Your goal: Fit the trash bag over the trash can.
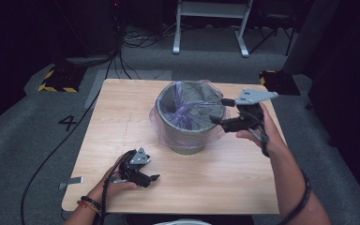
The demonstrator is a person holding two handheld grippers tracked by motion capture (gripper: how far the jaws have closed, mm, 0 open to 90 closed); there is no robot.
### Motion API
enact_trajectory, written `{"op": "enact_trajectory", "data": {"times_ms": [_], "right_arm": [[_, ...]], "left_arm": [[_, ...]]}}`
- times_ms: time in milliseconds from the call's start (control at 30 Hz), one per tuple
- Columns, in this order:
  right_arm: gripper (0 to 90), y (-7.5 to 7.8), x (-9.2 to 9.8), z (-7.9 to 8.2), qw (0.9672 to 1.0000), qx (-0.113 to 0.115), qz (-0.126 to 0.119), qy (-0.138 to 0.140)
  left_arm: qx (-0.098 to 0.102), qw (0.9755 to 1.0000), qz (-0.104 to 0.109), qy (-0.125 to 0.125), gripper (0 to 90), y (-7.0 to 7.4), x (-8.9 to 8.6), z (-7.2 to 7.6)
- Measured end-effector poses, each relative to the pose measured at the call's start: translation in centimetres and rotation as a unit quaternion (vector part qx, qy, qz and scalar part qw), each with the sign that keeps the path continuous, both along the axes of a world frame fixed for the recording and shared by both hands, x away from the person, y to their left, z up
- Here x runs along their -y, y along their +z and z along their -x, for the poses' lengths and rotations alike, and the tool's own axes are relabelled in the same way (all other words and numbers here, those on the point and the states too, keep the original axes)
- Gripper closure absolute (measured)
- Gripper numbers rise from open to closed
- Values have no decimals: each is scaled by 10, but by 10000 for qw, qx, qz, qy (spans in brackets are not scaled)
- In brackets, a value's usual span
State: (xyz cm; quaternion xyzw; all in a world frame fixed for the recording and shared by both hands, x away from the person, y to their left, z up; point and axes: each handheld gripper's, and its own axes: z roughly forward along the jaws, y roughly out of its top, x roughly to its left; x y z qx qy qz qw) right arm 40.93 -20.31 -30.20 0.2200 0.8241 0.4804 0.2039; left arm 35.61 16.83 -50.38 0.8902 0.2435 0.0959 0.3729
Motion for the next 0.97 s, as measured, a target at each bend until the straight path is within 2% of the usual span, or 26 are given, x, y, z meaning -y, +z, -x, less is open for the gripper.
{"op": "enact_trajectory", "data": {"times_ms": [67, 167, 233, 333, 367, 433, 533, 733, 800, 900, 967], "right_arm": [[246, -7, 21, 14, 9999, 86, -124, -45], [236, -28, 49, 33, 9996, 135, -169, -157], [228, -49, 65, 41, 9995, 115, -12, -306], [222, -91, 80, 47, 9981, -138, 325, -510], [217, -105, 84, 47, 9972, -300, 441, -532], [215, -130, 91, 47, 9941, -446, 751, -649], [215, -158, 102, 47, 9908, -734, 840, -765], [203, -188, 117, 51, 9874, -1165, 733, -786], [195, -196, 119, 52, 9854, -1232, 840, -825], [192, -200, 125, 52, 9853, -1322, 630, -880], [193, -201, 128, 52, 9852, -1308, 630, -916]], "left_arm": [[0, 10000, 3, 3, 150, 0, 0, 0], [3, 10000, 4, 3, 150, 0, 0, 0], [1, 10000, 12, 9, 150, 0, 0, 0], [2, 10000, 10, 8, 150, 0, 0, 0], [1, 10000, 10, 8, 150, 0, 0, 0], [3, 10000, 5, 2, 150, 0, 0, 0], [3, 10000, 4, 3, 150, 0, 0, 0], [-8, 10000, -2, 11, 148, 0, 0, 0], [3, 10000, -4, 2, 147, 0, 0, 0], [11, 10000, -15, -13, 143, 0, 1, -1], [4, 10000, -15, -11, 143, 0, 1, -1]]}}
